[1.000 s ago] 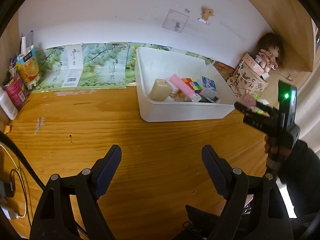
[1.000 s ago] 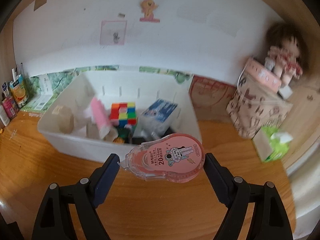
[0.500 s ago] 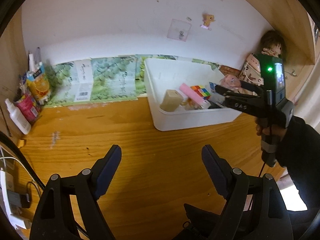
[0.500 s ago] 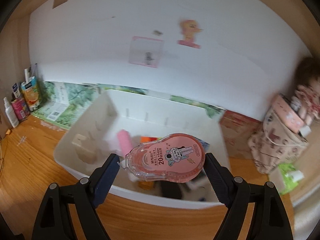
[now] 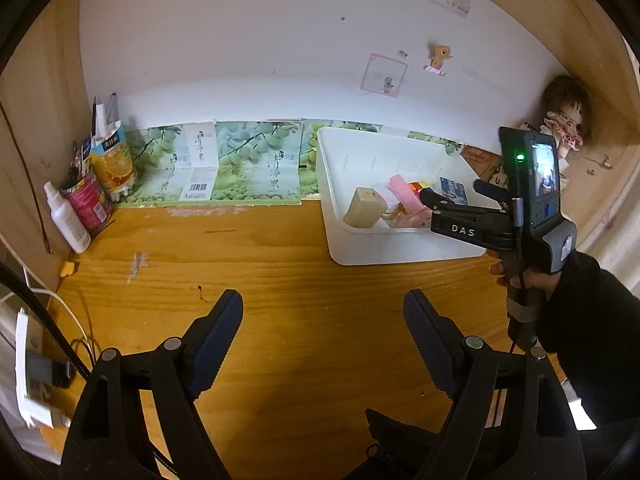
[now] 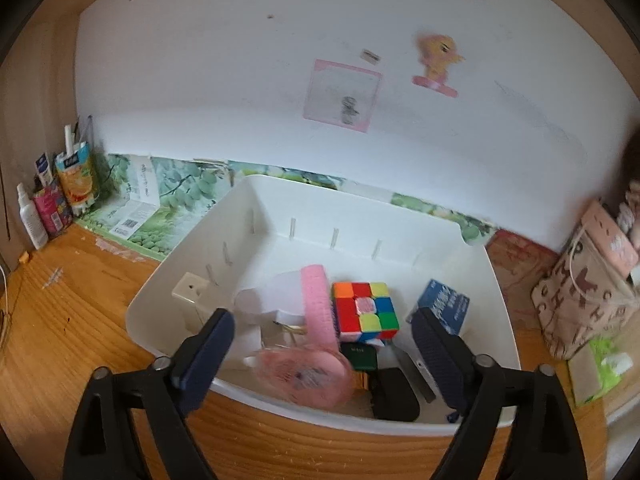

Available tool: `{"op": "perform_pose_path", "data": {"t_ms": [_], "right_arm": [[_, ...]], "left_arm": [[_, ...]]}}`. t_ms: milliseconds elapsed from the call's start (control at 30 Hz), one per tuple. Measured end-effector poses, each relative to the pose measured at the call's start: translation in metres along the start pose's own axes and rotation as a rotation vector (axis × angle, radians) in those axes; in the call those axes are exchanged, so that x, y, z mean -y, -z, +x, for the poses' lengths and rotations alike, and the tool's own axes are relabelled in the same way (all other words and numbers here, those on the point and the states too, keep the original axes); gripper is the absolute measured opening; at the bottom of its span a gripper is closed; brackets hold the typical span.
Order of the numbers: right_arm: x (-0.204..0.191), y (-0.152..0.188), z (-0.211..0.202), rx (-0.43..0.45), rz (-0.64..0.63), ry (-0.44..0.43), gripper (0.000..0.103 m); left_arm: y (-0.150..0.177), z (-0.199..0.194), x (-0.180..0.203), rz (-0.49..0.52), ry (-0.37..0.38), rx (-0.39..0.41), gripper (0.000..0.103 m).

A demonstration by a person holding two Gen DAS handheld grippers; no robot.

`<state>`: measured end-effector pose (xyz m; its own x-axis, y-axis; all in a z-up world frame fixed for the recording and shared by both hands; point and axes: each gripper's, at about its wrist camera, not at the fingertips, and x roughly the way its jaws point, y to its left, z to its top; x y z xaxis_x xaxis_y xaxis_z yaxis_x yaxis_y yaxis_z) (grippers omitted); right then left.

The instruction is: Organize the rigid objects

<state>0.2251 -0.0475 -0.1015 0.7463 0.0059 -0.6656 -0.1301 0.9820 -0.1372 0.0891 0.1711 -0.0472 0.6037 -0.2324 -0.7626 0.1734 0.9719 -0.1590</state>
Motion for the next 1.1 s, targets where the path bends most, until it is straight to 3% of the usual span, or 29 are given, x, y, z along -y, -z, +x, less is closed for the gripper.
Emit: {"op": "perform_pose_path", "data": {"t_ms": [267, 467, 667, 767, 833, 967, 1100], "right_arm": [[0.034, 0.026, -0.021, -0.036, 0.121, -0.045, 0.102], [0.069, 0.057, -0.056, -0.144, 0.173, -0.093, 0.102], [0.094, 0.097, -0.083, -0.265, 0.179, -0.160, 0.102], [0.107, 0.114, -0.093, -0.340, 0.202, -0.166, 0.102], [0.117, 0.121, -0.100, -0.393, 0.247, -0.221, 0.102], [0.117, 0.114, -0.120, -0.380, 0.196, -0.224, 0.102], [0.121, 0.102, -0.143, -0.335, 0.203, -0.294, 0.102]], "left_arm": [[0.010, 0.005, 0.038, -0.043, -0.034, -0.044, 0.085], [0.017, 0.014, 0.067, -0.124, -0.043, -0.085, 0.085], [0.030, 0.038, 0.089, -0.208, -0.034, -0.187, 0.085], [0.032, 0.038, 0.100, -0.223, -0.042, -0.187, 0.085], [0.032, 0.037, 0.107, -0.224, -0.037, -0.177, 0.085], [0.031, 0.030, 0.125, -0.206, -0.031, -0.161, 0.085], [0.033, 0.013, 0.140, -0.181, -0.033, -0.105, 0.090]]}}
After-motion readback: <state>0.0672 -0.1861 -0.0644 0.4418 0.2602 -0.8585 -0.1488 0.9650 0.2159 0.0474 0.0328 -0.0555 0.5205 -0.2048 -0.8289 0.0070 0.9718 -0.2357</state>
